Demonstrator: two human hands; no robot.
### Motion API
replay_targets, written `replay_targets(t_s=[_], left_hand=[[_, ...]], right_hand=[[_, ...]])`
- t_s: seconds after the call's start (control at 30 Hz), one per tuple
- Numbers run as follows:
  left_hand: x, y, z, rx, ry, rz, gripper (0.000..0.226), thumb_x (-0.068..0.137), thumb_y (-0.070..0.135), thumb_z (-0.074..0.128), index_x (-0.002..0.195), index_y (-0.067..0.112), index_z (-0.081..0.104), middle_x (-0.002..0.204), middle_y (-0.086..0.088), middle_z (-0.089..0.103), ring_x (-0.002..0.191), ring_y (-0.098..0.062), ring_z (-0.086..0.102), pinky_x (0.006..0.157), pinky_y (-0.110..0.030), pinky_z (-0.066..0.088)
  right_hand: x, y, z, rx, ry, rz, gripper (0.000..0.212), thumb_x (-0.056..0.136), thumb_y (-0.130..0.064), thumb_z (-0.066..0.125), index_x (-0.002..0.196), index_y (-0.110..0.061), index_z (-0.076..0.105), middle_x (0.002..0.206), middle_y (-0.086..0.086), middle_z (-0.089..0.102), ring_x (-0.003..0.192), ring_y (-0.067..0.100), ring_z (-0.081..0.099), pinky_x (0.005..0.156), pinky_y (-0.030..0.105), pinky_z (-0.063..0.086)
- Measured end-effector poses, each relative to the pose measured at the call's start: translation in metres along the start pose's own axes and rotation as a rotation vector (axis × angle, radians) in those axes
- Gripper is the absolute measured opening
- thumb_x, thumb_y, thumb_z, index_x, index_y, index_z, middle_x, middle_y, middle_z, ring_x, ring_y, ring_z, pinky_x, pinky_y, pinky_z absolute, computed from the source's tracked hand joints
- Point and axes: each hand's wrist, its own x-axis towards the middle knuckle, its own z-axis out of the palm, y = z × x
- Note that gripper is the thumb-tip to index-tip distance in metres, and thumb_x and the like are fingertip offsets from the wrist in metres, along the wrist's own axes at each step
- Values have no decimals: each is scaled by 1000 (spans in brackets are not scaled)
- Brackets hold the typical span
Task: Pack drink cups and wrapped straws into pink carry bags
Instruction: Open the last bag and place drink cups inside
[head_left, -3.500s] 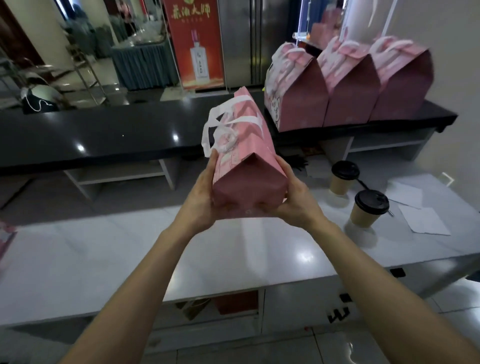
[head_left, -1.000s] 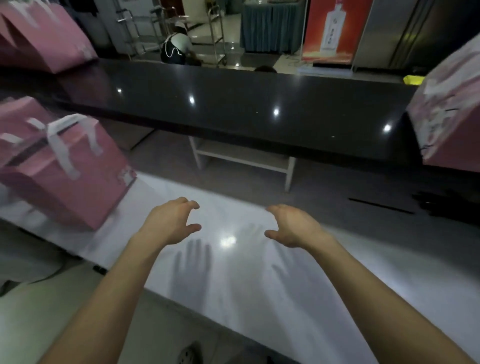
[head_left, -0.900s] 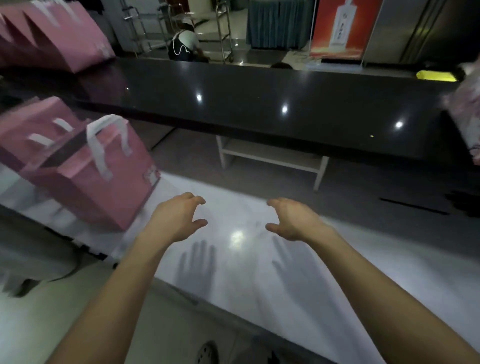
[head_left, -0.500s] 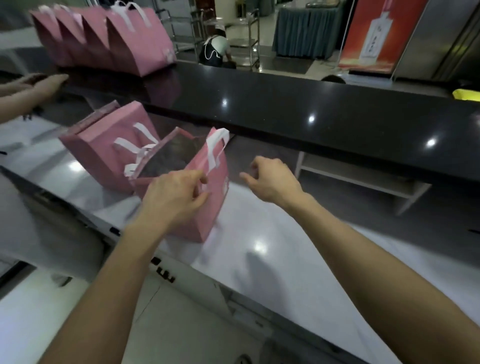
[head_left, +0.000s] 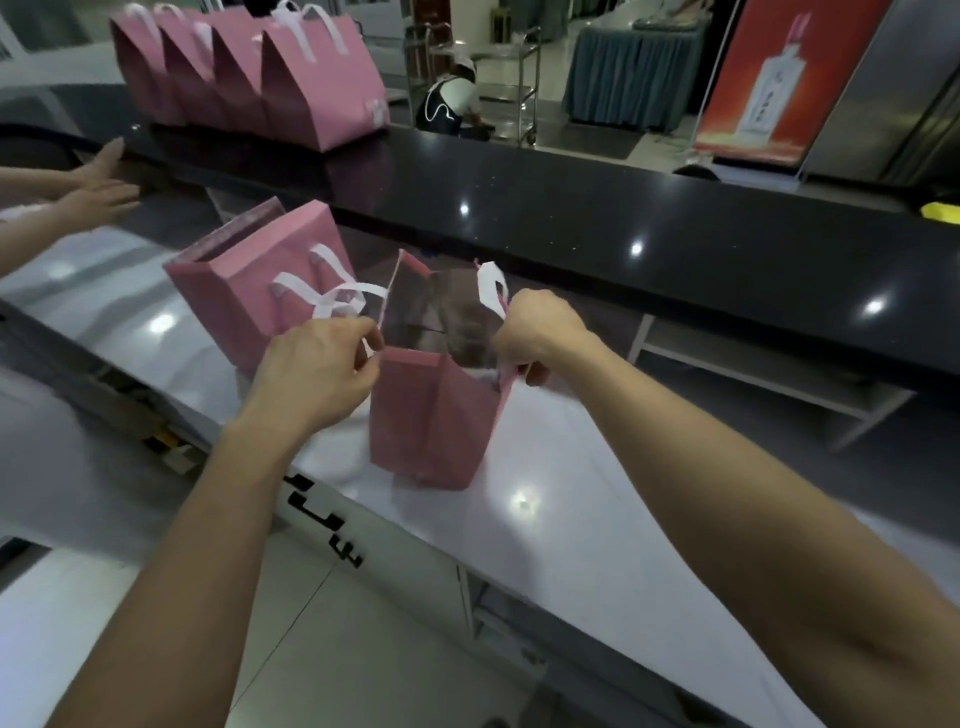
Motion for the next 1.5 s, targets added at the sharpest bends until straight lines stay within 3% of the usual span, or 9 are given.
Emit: replay_targets(t_s=[0.23, 0.33, 0.47, 0.63, 0.77, 0.87, 1.03, 1.23, 1.5], left_hand=[[33, 69, 19, -115, 75, 274, 16, 95, 41, 74, 105, 30, 71, 95, 10, 60, 91, -19, 64, 74, -38, 52], [44, 122, 35, -179, 63, 401, 50, 83, 51, 86, 121, 32, 60, 119, 7, 53, 111, -17, 58, 91, -39, 55], [41, 216, 58, -299, -202, 525, 85, 81, 60, 87, 150, 46, 40, 155, 12, 48, 139, -16, 51, 115, -45, 48], [18, 331, 85, -272, -294, 660, 14, 102, 33, 72, 115, 35, 67, 108, 5, 74, 102, -23, 72, 88, -48, 62], [-16, 404, 97, -260, -243, 632, 25, 103, 34, 66, 127, 31, 69, 113, -7, 79, 105, -36, 73, 89, -51, 60], [-40, 452, 106, -297, -204, 628, 26, 102, 39, 67, 127, 35, 71, 113, -2, 80, 106, -32, 74, 89, -49, 60], [-75, 538, 122, -351, -204, 606, 28, 98, 39, 69, 125, 35, 74, 109, -1, 80, 104, -33, 73, 87, -47, 60], [-91, 643, 141, -410, -251, 650, 18, 97, 39, 72, 115, 37, 75, 89, 6, 68, 93, -31, 71, 79, -40, 55], [-84, 777, 174, -475, -280, 771, 22, 94, 47, 71, 116, 47, 72, 93, 4, 74, 90, -31, 70, 83, -47, 60]], right_hand=[[-43, 115, -48, -175, 18, 100, 17, 76, -10, 64, 90, -15, 72, 75, 4, 74, 65, 21, 74, 53, 30, 58], [-71, 172, -71, -206, 19, 116, 19, 80, -18, 59, 91, -25, 72, 84, 2, 70, 71, 20, 67, 53, 27, 44], [-112, 245, -96, -169, 56, 168, 25, 82, -17, 57, 95, -29, 76, 91, 0, 73, 78, 20, 69, 60, 33, 54], [-174, 330, -115, -124, 90, 154, 28, 96, -31, 67, 123, -30, 71, 112, -3, 70, 94, 19, 66, 76, 36, 57], [-257, 411, -127, 111, 124, 176, 79, 75, -63, 90, 141, -34, 59, 122, -12, 66, 108, 11, 65, 92, 33, 56], [-321, 477, -130, 245, 248, 218, 82, 70, -78, 81, 138, -36, 62, 122, -18, 68, 111, 2, 65, 97, 30, 53], [-397, 586, -115, 218, 338, 379, 30, 108, -40, 63, 136, -31, 66, 123, -13, 71, 112, 11, 67, 94, 32, 53], [-452, 669, -112, 205, 329, 526, 31, 112, -24, 56, 141, -24, 66, 134, -4, 70, 110, 15, 65, 96, 33, 53], [-473, 767, -152, 118, 434, 654, 35, 107, -16, 54, 136, -26, 71, 131, -4, 74, 111, 18, 68, 88, 28, 48]])
